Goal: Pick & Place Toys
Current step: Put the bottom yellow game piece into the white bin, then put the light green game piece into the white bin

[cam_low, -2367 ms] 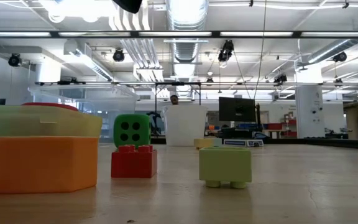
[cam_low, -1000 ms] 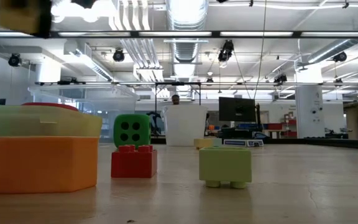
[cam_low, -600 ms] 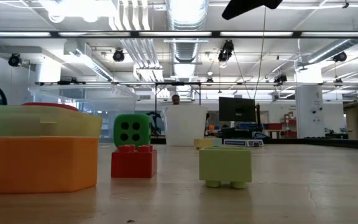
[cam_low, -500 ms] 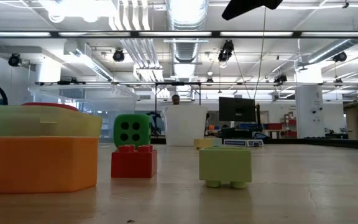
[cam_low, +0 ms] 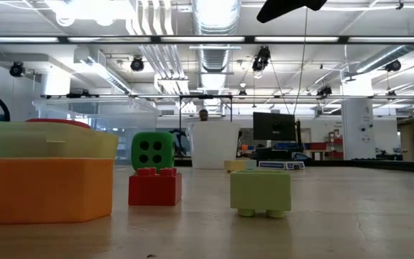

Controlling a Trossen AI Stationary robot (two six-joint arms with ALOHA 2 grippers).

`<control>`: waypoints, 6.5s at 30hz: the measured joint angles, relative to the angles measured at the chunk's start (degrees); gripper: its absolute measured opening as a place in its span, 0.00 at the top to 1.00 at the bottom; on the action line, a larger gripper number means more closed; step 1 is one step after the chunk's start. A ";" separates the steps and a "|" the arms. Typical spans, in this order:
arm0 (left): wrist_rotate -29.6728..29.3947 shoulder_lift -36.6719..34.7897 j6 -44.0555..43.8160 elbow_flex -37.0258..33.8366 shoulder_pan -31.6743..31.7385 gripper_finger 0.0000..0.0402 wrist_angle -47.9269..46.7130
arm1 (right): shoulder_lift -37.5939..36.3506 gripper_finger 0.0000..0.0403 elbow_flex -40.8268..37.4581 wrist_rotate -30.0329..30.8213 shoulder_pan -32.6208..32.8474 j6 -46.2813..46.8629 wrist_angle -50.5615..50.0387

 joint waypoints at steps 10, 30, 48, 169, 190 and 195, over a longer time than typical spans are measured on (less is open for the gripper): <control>3.06 0.00 0.70 -5.41 -1.42 0.76 8.06 | 0.00 0.09 0.00 0.02 0.00 2.49 -0.02; 0.02 0.02 5.42 -5.39 -1.64 0.76 8.80 | 0.00 0.09 0.00 0.52 -0.35 2.26 0.00; 3.04 0.02 5.18 -10.63 -1.64 0.76 13.89 | 0.00 0.09 -0.09 0.59 -0.62 2.25 -0.01; -11.15 -9.40 1.19 0.40 11.98 0.11 11.49 | 27.21 0.58 -0.71 -9.27 4.27 6.75 16.04; -11.10 -9.40 -19.08 0.36 14.09 0.11 15.49 | 16.66 0.68 -0.42 -4.45 4.05 1.85 15.58; -11.09 -9.40 -19.79 0.36 17.94 0.11 20.13 | 11.94 0.68 3.00 -1.61 2.76 -0.72 15.79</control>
